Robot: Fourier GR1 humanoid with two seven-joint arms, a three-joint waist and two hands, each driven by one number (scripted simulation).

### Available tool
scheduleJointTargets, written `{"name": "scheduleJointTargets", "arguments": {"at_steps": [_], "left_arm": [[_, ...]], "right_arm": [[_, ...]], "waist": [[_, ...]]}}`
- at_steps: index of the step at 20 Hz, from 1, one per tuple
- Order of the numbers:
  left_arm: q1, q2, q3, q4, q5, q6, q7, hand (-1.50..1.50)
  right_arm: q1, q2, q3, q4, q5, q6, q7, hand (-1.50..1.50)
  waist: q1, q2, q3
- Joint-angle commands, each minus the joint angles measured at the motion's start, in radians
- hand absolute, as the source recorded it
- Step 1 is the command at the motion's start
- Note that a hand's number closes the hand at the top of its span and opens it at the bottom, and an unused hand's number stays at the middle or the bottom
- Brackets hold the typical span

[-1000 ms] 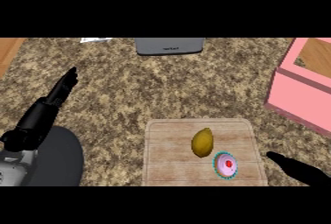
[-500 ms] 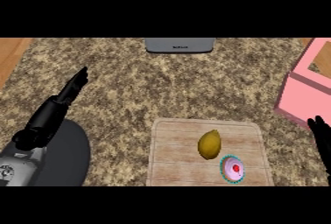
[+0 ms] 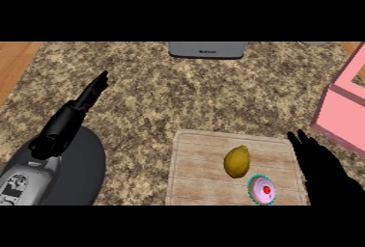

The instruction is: Pick the lemon from the cutting board and place it in the cardboard box

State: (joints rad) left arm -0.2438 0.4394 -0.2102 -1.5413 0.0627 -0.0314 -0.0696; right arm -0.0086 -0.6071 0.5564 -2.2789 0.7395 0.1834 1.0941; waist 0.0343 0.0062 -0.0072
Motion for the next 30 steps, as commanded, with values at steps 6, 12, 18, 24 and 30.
{"name": "scheduleJointTargets", "arguments": {"at_steps": [6,12,18,24,30], "left_arm": [[-0.007,-0.009,0.020,0.034,-0.015,0.003,-0.018,0.00],[0.019,-0.017,0.008,-0.010,-0.013,-0.004,-0.003,0.00],[0.012,-0.016,0.033,0.017,-0.013,-0.008,-0.013,0.00],[-0.030,-0.031,0.040,0.028,-0.025,-0.008,0.012,0.00],[0.022,-0.032,0.050,0.030,-0.036,-0.013,-0.024,0.00]], "right_arm": [[-0.196,0.254,0.107,0.145,-0.004,0.208,0.335,-1.50],[-0.293,0.439,0.114,0.342,0.036,0.211,0.370,-1.50],[-0.284,0.483,0.111,0.413,0.158,0.227,0.362,-1.50],[-0.343,0.592,0.073,0.536,0.215,0.282,0.321,-1.50],[-0.299,0.604,-0.012,0.622,0.271,0.280,0.232,-1.50]], "waist": [[-0.013,-0.003,0.002],[0.000,-0.005,0.003],[-0.030,-0.010,0.005],[-0.032,-0.008,0.006],[-0.031,-0.006,0.006]]}}
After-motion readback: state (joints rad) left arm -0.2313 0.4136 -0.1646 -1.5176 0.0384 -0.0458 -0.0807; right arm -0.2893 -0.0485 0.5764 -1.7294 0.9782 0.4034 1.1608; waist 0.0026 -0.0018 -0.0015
